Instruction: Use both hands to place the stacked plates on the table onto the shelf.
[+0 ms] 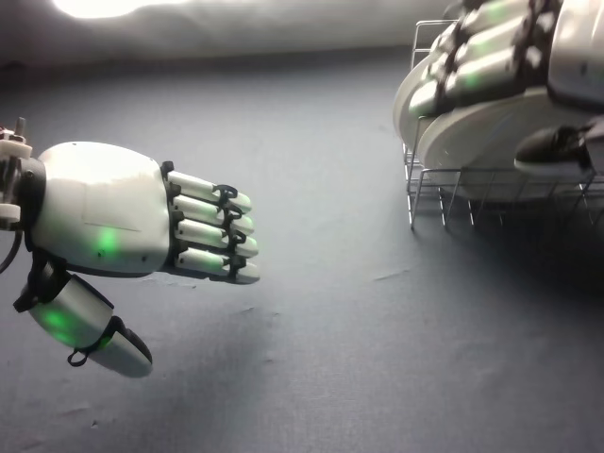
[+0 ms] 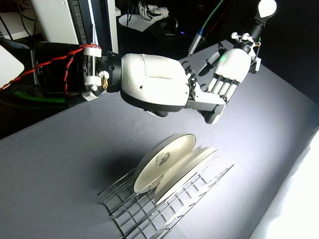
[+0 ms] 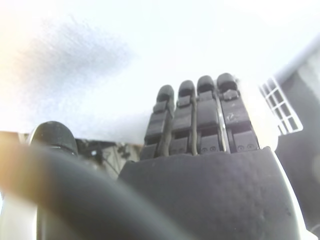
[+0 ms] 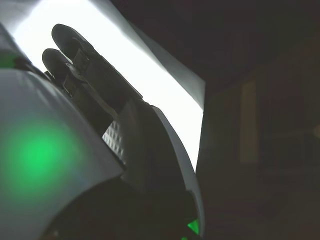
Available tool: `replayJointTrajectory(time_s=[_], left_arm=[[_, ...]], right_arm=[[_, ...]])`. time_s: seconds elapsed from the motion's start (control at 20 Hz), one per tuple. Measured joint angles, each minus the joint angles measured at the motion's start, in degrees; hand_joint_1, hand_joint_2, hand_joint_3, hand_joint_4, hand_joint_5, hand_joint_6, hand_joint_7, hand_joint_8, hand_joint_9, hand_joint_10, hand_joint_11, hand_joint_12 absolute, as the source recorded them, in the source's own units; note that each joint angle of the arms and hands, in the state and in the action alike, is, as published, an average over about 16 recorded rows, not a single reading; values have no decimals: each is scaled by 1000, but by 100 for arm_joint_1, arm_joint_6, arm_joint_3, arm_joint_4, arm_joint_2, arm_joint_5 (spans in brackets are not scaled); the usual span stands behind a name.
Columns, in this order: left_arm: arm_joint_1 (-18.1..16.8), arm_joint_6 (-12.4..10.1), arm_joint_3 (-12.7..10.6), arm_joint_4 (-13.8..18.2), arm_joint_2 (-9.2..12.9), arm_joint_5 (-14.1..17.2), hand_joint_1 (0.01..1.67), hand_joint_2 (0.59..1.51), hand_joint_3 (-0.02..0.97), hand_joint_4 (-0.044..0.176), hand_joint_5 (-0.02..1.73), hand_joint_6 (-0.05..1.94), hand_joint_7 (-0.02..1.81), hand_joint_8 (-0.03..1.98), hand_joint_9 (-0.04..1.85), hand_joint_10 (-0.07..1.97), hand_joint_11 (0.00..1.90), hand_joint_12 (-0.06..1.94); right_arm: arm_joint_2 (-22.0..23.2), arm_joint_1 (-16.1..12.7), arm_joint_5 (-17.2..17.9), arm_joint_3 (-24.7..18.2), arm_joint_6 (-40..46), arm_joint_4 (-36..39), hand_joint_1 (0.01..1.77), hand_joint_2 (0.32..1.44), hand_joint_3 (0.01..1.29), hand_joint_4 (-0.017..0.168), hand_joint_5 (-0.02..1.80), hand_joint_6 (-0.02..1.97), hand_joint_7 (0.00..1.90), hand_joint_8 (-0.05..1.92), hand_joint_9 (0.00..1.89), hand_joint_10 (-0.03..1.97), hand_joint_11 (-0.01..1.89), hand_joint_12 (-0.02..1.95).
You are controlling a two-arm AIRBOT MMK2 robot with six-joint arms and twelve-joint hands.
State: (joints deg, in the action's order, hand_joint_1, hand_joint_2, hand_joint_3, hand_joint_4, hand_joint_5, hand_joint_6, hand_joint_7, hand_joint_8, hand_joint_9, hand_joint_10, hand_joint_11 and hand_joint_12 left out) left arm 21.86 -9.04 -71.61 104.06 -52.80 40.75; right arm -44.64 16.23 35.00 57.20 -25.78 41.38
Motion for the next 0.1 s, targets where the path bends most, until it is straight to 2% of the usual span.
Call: replayJointTrajectory(time_s=[0.1], left_arm=[[16, 4, -8, -2, -15, -12, 13, 1144, 12, 7, 61, 13, 57, 1, 44, 9, 19, 19]], right_arm=[[-6, 0, 49, 1, 0, 260, 1146, 1063, 12, 5, 621, 57, 637, 16, 486, 261, 31, 1427]])
